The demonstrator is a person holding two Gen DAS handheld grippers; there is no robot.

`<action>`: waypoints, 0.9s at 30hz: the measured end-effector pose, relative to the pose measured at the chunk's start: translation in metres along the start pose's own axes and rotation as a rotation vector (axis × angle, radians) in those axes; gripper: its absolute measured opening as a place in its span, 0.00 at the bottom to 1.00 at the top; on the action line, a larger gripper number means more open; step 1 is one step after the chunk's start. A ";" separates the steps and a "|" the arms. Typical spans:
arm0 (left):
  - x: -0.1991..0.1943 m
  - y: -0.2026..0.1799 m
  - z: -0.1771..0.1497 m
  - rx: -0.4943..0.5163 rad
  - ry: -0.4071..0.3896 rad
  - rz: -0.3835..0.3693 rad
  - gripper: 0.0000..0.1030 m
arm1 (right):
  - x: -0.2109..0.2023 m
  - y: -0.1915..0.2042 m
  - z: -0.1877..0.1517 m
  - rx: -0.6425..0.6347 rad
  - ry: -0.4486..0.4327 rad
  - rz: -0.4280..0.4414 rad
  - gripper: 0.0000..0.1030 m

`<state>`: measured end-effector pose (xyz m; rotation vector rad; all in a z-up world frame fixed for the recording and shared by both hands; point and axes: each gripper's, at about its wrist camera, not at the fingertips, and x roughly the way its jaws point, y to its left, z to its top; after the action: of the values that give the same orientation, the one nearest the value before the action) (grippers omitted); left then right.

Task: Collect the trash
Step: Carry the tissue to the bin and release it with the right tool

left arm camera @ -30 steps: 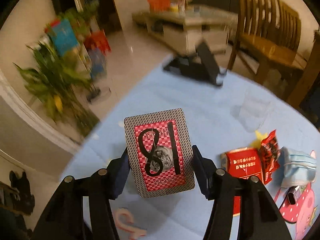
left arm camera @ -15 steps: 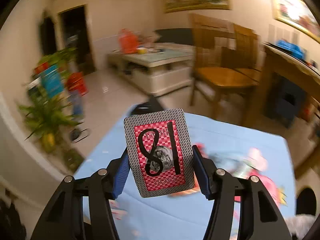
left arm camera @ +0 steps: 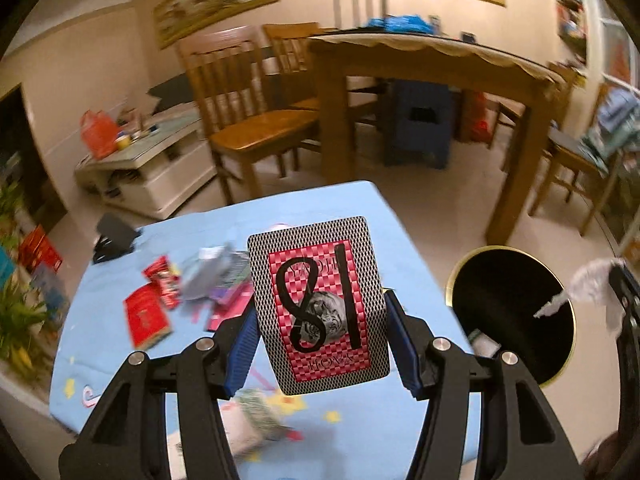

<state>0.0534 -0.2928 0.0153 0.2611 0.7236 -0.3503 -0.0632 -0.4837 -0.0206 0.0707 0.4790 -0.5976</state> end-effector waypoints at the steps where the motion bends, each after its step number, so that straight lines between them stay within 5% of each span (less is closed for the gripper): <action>1: 0.002 -0.007 0.000 0.011 0.001 -0.004 0.55 | 0.005 -0.004 -0.002 0.005 0.005 -0.003 0.01; 12: 0.020 -0.047 -0.010 0.098 0.037 -0.026 0.55 | 0.062 -0.022 -0.020 0.049 0.085 -0.009 0.07; 13: 0.021 -0.049 -0.010 0.105 0.042 -0.031 0.55 | 0.064 -0.022 -0.021 0.055 0.091 -0.012 0.34; 14: 0.022 -0.050 -0.010 0.110 0.044 -0.034 0.55 | 0.066 -0.022 -0.021 0.068 0.091 -0.013 0.75; 16: 0.025 -0.054 -0.011 0.125 0.044 -0.035 0.55 | 0.067 -0.023 -0.024 0.072 0.069 -0.054 0.92; 27: 0.049 -0.082 -0.007 0.161 0.078 -0.067 0.56 | 0.067 -0.049 -0.030 0.140 0.077 -0.056 0.95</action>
<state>0.0507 -0.3763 -0.0324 0.4052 0.7828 -0.4647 -0.0550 -0.5532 -0.0744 0.2151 0.5142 -0.6844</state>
